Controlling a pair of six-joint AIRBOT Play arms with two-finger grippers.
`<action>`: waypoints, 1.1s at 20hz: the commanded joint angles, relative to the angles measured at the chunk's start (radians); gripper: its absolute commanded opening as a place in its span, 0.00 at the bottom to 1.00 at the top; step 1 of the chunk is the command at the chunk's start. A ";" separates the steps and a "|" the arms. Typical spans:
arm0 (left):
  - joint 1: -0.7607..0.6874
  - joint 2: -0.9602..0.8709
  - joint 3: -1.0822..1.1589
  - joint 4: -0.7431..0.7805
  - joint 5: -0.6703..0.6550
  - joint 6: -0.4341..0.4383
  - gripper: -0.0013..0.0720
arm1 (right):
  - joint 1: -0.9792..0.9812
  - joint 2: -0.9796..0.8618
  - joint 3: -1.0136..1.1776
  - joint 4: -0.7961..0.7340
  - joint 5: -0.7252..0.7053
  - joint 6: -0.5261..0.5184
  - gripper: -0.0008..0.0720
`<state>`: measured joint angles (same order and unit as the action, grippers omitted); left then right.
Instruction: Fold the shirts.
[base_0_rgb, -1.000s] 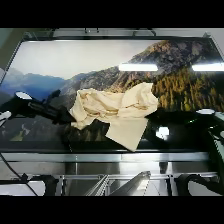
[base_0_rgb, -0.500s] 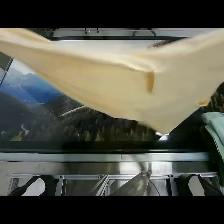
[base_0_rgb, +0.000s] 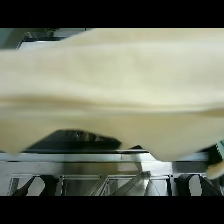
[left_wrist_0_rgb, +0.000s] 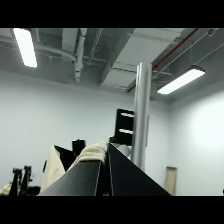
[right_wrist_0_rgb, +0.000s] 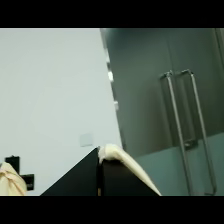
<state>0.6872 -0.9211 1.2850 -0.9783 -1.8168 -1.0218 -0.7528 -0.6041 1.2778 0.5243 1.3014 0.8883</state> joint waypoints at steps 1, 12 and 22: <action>0.005 -0.050 0.001 0.362 0.080 -0.001 0.03 | 0.038 -0.019 0.011 -0.388 -0.050 0.079 0.04; -0.267 -0.640 0.002 1.246 0.558 -0.008 0.03 | 0.640 -0.788 -0.205 -0.490 -0.440 -0.269 0.03; -0.277 -1.162 0.309 1.238 0.620 -0.028 0.03 | 0.582 -1.173 -0.077 -0.262 -0.325 -0.436 0.03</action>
<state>0.4278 -1.9717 1.5074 0.2481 -1.1904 -1.0389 -0.1612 -1.7260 1.1805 0.2604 0.9596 0.4885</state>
